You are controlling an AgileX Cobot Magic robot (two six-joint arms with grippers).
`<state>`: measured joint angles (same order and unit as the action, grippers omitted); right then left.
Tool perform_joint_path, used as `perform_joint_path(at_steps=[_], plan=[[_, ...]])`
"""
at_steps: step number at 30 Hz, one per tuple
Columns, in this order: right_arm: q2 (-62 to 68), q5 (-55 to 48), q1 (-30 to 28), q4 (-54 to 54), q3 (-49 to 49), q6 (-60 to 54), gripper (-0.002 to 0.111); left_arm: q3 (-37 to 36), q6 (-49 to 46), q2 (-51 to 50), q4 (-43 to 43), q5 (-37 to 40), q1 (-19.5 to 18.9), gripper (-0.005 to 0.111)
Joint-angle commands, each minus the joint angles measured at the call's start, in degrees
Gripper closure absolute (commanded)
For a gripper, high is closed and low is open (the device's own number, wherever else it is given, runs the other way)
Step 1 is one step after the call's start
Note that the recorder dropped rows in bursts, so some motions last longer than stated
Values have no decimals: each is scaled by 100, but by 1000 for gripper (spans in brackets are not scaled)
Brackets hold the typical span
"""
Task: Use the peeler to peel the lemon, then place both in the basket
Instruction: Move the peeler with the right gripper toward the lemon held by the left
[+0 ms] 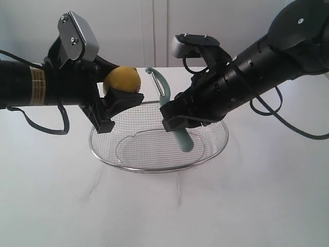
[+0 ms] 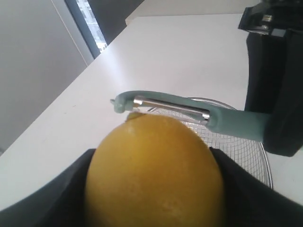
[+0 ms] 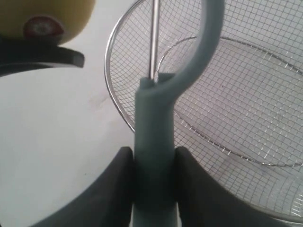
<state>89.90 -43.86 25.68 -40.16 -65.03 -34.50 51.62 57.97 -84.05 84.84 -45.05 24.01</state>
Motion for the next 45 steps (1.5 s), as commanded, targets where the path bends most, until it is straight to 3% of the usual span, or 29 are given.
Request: perform_joint_path(at_steps=[1,9,22,33,45], plan=[[-9,-78,60,-14,-96,23,108,37,31,45,380,-193,7,107],[47,-84,150,-46,-96,127,108,37,138,45,649,381,463,107],[2,-71,223,-36,-101,127,108,37,138,45,659,485,466,107],[-547,225,223,810,-115,577,108,37,138,45,659,433,466,107],[-814,284,223,896,-64,646,108,37,180,45,663,432,466,107]])
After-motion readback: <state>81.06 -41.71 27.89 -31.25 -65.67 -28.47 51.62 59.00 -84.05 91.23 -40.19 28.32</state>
